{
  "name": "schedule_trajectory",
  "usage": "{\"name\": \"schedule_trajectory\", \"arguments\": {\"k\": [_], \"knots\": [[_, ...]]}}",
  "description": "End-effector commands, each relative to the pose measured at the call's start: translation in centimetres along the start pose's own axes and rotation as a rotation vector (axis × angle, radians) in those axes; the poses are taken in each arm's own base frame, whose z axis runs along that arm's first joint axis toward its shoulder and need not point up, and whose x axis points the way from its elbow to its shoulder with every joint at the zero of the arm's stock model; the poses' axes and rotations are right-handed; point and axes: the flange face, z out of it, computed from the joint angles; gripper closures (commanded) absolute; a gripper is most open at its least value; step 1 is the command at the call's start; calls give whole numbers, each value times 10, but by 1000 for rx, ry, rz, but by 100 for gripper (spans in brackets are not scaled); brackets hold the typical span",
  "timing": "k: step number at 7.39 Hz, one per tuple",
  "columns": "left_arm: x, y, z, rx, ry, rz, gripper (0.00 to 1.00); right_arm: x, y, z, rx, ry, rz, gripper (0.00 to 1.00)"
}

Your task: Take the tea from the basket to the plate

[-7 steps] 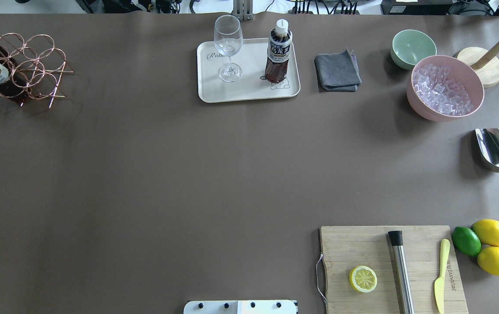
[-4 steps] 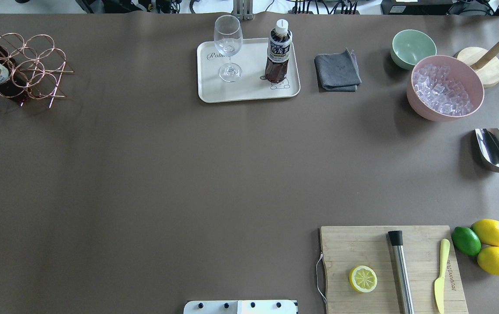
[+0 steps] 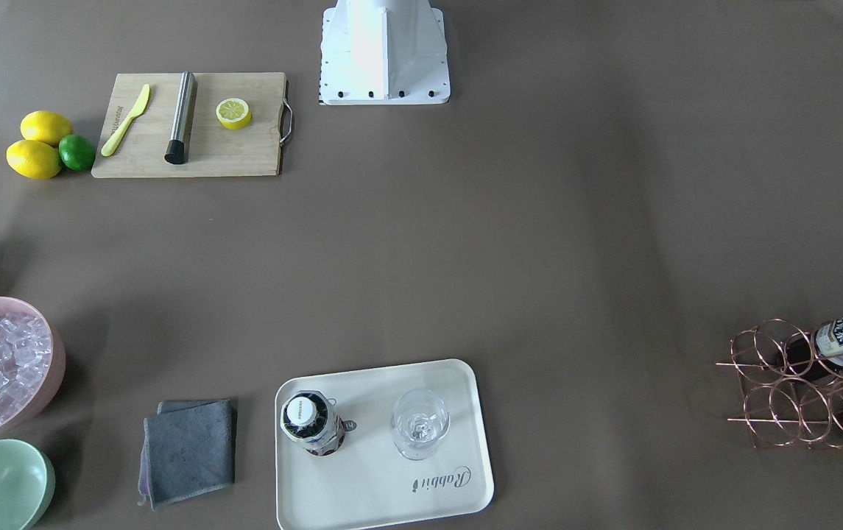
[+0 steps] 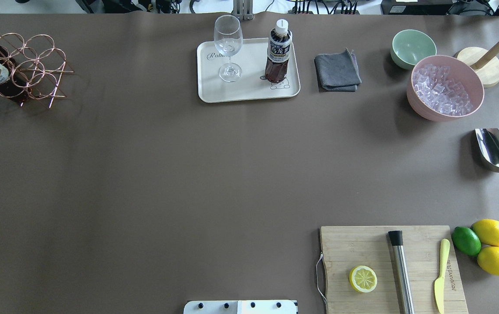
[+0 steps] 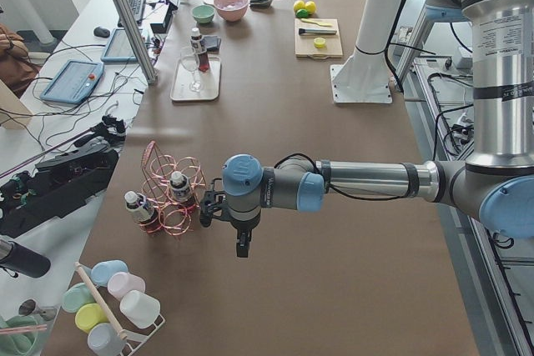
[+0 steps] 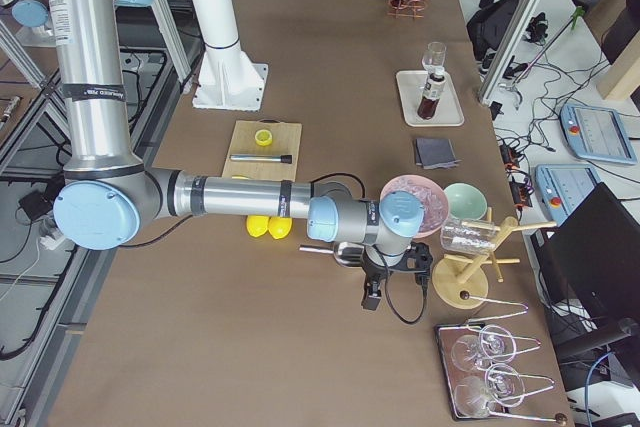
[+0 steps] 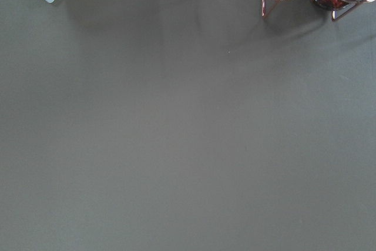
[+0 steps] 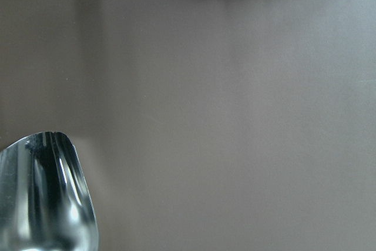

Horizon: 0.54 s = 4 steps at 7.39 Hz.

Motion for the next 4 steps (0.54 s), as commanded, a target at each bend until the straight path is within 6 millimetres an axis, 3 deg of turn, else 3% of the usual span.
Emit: {"name": "schedule_trajectory", "arguments": {"k": [1, 4], "knots": [[-1, 1, 0, 0, 0, -1, 3, -2, 0, -2, 4, -1, -3, 0], [-1, 2, 0, -1, -1, -2, 2, 0, 1, 0, 0, -1, 1, 0]]}}
